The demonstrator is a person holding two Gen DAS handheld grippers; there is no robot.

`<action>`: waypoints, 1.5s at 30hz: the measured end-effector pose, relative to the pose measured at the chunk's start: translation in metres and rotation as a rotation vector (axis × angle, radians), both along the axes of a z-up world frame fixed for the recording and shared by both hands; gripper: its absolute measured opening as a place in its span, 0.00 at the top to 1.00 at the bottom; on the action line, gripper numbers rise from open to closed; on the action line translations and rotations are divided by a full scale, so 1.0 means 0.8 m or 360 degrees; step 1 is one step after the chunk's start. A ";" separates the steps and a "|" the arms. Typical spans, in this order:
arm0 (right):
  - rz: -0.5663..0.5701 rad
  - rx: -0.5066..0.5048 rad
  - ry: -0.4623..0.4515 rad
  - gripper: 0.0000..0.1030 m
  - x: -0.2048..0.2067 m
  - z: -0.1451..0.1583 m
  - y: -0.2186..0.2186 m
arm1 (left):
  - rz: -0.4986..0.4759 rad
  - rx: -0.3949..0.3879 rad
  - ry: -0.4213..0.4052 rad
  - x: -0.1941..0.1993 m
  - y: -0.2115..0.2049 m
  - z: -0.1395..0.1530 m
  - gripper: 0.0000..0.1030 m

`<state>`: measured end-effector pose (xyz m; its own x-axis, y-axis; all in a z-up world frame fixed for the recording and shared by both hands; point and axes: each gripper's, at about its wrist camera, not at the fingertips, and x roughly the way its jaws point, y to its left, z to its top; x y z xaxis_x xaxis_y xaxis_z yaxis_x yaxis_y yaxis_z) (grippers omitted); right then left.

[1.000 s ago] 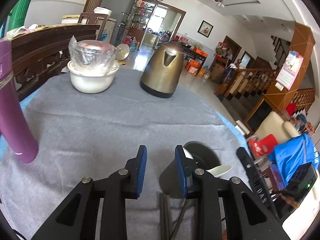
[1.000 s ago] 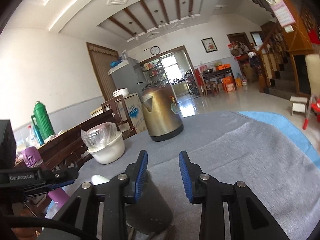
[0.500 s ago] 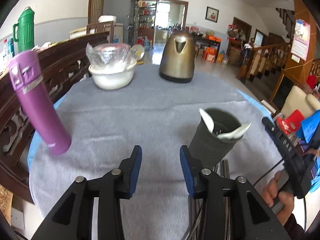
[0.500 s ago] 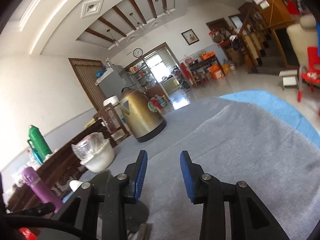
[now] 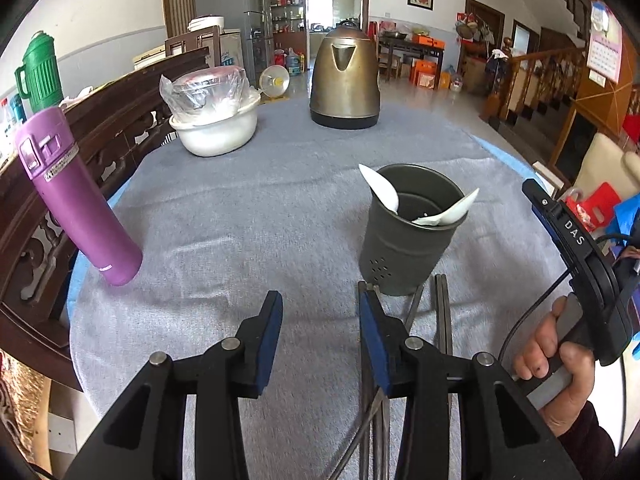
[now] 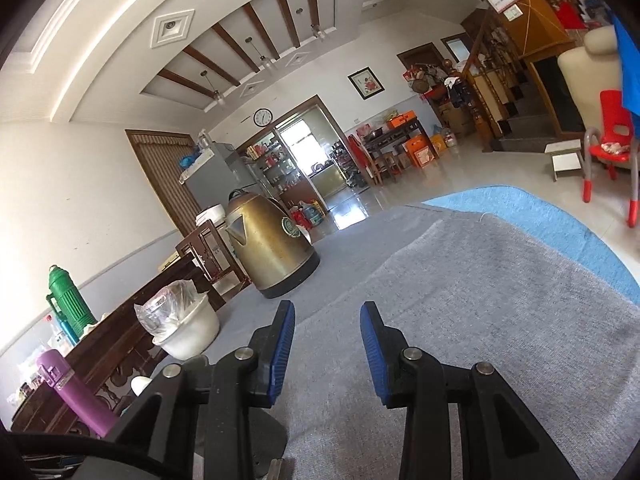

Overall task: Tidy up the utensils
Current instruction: 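Withdraw both tools from the cup back toward the chopsticks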

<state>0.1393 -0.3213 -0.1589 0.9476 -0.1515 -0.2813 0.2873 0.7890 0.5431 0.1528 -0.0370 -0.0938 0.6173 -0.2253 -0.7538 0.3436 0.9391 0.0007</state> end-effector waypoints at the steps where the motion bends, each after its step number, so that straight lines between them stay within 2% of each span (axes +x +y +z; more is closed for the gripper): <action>1: -0.0004 0.0004 0.0004 0.63 -0.001 0.000 0.000 | 0.0006 0.0011 0.0000 -0.001 0.000 0.001 0.60; 9: -0.0010 0.0045 0.0024 0.63 0.003 -0.004 -0.005 | 0.0094 0.0060 0.0034 -0.010 0.003 0.001 0.60; 22: -0.0022 0.0051 0.0067 0.63 0.005 -0.007 -0.005 | 0.0229 0.0057 0.0095 -0.025 0.019 -0.003 0.60; 31: -0.0103 0.0007 0.0086 0.63 0.003 -0.005 -0.004 | 0.0227 0.0034 0.0079 -0.027 0.045 0.005 0.60; 45: -0.0184 -0.0047 0.0076 0.63 -0.007 0.001 -0.001 | 0.0124 -0.0009 0.0065 -0.032 0.083 -0.002 0.59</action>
<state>0.1339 -0.3218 -0.1583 0.9090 -0.2678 -0.3193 0.4022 0.7644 0.5039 0.1270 0.0292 -0.0956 0.6021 -0.1820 -0.7774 0.2692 0.9629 -0.0169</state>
